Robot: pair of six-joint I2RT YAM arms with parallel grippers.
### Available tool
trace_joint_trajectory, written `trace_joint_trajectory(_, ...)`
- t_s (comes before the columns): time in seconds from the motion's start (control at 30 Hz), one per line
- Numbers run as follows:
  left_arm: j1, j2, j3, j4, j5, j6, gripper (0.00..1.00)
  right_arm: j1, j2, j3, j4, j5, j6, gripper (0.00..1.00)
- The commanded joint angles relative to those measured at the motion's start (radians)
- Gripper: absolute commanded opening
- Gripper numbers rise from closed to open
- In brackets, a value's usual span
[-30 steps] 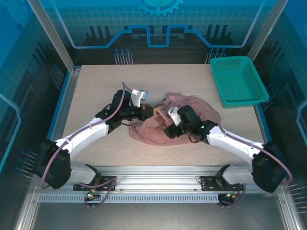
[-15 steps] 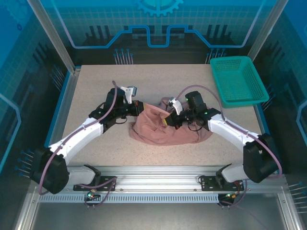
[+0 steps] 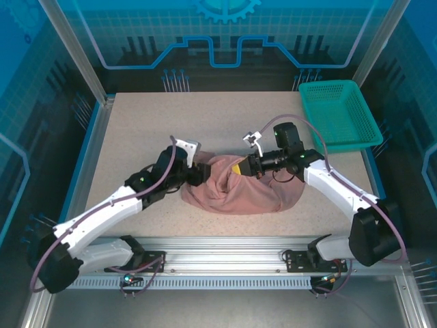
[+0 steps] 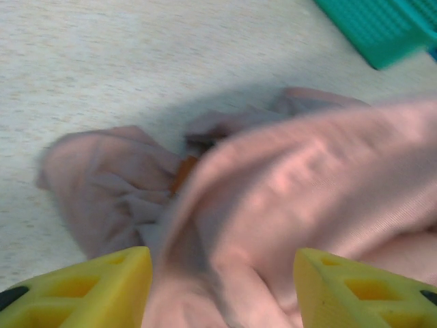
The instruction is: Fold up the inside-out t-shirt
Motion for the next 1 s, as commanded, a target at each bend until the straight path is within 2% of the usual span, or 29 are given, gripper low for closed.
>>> trace_joint_trajectory(0.0,-0.04,-0.015,-0.056,0.062,0.161,0.054,0.62,-0.028,0.01,0.041,-0.019,-0.03,0.032,0.0)
trace_joint_trajectory(0.07,-0.051,0.019,-0.056,0.096,0.221,0.069,0.64,-0.031,0.009,0.043,-0.022,-0.027,0.032,0.0)
trace_joint_trajectory(0.17,-0.058,0.122,-0.002,0.091,0.237,0.11,0.64,-0.031,-0.001,0.048,-0.024,-0.027,0.029,0.0)
trace_joint_trajectory(0.27,-0.059,0.23,0.054,0.11,0.224,0.15,0.58,-0.035,-0.015,0.042,-0.034,-0.025,0.02,0.0)
trace_joint_trajectory(0.33,-0.057,0.294,0.091,0.139,0.224,0.164,0.44,-0.04,-0.023,0.032,-0.037,-0.023,0.017,0.0)
trace_joint_trajectory(0.43,-0.035,0.362,0.15,0.139,0.261,0.147,0.11,-0.057,-0.047,0.021,-0.057,-0.005,0.001,0.0)
trace_joint_trajectory(0.47,-0.015,0.356,0.151,0.152,0.32,0.121,0.02,-0.058,-0.059,0.028,-0.098,0.052,-0.018,0.0)
trace_joint_trajectory(0.5,0.015,0.333,0.132,0.194,0.412,0.081,0.0,-0.052,-0.067,0.044,-0.163,0.162,-0.043,0.0)
trace_joint_trajectory(0.6,0.111,0.242,0.027,0.401,0.706,-0.084,0.0,-0.017,-0.069,0.078,-0.289,0.571,-0.026,0.03)
trace_joint_trajectory(0.67,0.14,0.198,-0.02,0.495,0.811,-0.152,0.0,0.008,-0.066,0.074,-0.3,0.718,-0.019,0.08)
trace_joint_trajectory(0.87,0.175,0.126,-0.054,0.513,0.821,-0.22,0.0,0.072,-0.086,0.104,-0.347,0.903,-0.032,0.35)
trace_joint_trajectory(0.97,0.177,0.127,-0.049,0.502,0.802,-0.242,0.0,0.127,-0.145,0.11,-0.385,0.986,-0.058,0.43)
